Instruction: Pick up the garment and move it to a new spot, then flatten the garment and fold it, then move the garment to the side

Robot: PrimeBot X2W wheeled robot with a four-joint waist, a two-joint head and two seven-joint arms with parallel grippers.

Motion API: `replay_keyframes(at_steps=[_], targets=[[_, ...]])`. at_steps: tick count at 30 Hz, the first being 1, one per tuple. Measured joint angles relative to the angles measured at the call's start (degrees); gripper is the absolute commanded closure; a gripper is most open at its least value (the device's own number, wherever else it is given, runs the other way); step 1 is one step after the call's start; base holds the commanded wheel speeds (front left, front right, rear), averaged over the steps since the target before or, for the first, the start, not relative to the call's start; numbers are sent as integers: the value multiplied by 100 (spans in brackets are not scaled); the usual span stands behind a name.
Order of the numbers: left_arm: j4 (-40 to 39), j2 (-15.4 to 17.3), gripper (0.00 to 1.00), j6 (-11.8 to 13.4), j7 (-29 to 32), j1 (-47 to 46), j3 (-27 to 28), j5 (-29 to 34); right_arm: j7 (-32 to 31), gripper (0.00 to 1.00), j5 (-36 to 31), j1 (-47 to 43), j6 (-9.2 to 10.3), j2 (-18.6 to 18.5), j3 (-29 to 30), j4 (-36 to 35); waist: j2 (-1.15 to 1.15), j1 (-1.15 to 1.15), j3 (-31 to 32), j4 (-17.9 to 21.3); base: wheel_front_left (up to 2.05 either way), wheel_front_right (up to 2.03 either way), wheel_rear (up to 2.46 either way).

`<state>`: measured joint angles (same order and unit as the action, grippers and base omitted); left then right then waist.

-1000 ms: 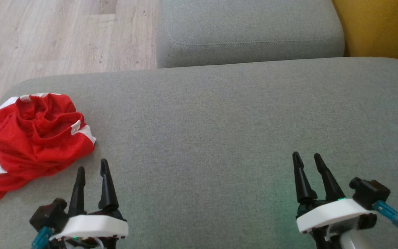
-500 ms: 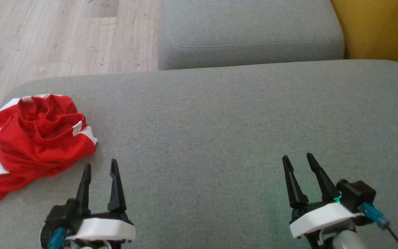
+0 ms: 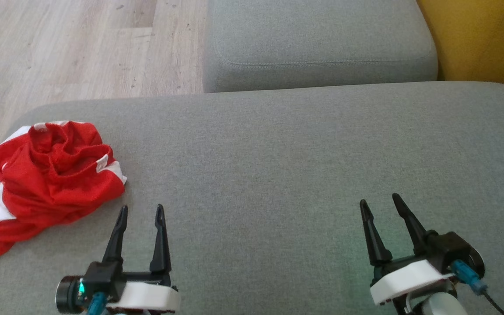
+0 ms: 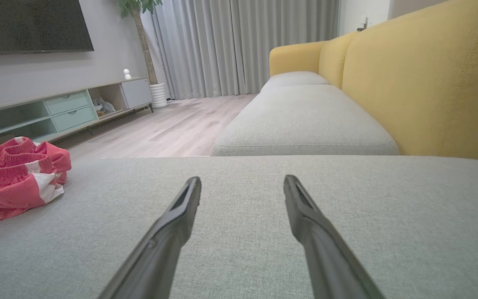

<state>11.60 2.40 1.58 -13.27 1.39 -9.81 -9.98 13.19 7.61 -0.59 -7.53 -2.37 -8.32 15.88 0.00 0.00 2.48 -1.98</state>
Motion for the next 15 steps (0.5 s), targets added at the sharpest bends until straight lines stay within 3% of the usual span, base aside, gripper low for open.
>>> replay_keyframes(at_steps=[6,15], targets=[[-4,3,0,58,-104,1,-86,364,103,0,-380,-1,0,0,13,3,0,0,29,-4,0,0,0],[63,7,0,145,-112,1,-96,399,118,0,-347,-4,0,-1,157,90,0,0,75,-5,0,0,0]])
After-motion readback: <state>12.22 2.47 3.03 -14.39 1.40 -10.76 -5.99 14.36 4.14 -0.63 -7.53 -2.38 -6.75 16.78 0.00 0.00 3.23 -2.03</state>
